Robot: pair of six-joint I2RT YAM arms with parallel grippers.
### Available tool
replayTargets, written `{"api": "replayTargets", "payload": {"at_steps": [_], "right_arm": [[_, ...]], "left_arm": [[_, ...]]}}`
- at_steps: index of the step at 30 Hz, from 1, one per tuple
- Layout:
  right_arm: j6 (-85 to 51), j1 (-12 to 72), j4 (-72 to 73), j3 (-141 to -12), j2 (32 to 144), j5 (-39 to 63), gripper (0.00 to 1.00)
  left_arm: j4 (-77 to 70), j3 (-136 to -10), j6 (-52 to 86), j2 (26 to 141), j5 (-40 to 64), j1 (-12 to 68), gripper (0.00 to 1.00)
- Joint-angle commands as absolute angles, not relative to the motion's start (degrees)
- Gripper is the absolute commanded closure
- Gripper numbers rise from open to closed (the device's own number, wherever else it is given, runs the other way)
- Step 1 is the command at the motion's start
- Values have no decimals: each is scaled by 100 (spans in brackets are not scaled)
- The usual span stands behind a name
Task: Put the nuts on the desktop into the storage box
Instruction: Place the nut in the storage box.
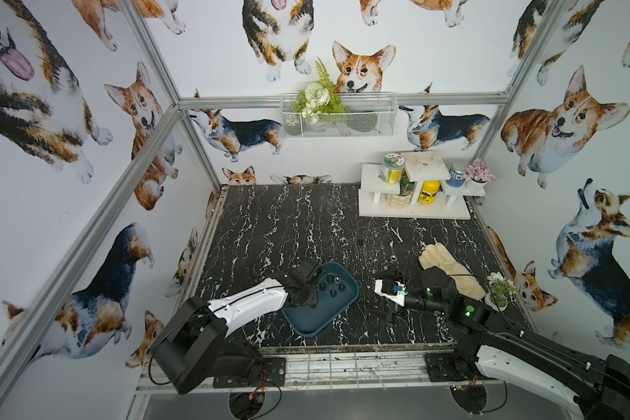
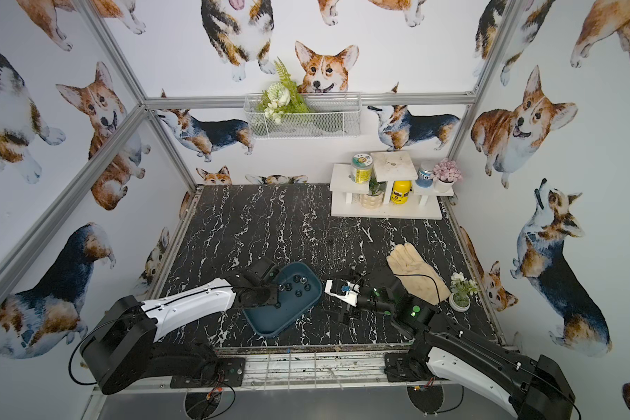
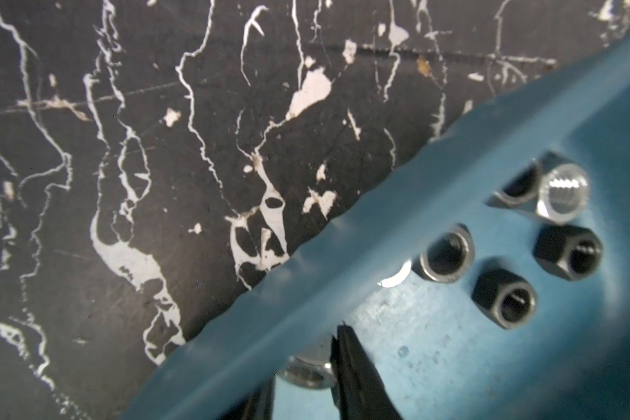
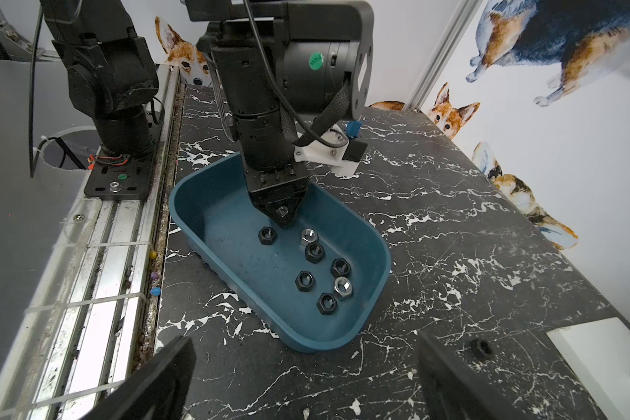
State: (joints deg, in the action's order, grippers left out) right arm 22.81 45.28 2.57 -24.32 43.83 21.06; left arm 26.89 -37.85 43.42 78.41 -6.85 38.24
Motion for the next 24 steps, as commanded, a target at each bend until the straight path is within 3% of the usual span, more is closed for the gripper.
{"api": "replayTargets", "payload": {"at_steps": [1, 8, 14, 21, 24], "right_arm": [[2110, 4537, 510, -2505, 4451, 2139, 0], [1949, 4544, 517, -2529, 4491, 1951, 0], [-130, 4544, 1083, -2620, 4798, 226, 0], [-1225, 4357, -312, -3875, 6146, -1060, 0], [-1771, 3942, -718, -4187, 6718, -1262, 0]], "left_arm": [[2547, -3857, 4430, 7928, -857, 3806, 79], [2284, -3747, 4506, 7728, -930, 3806, 64], [2209, -3669, 4529, 7320, -949, 3806, 60], [2286, -3707, 4424, 6896, -937, 3815, 56], [2074, -3676, 4149, 6555, -533, 3818, 49]]}}
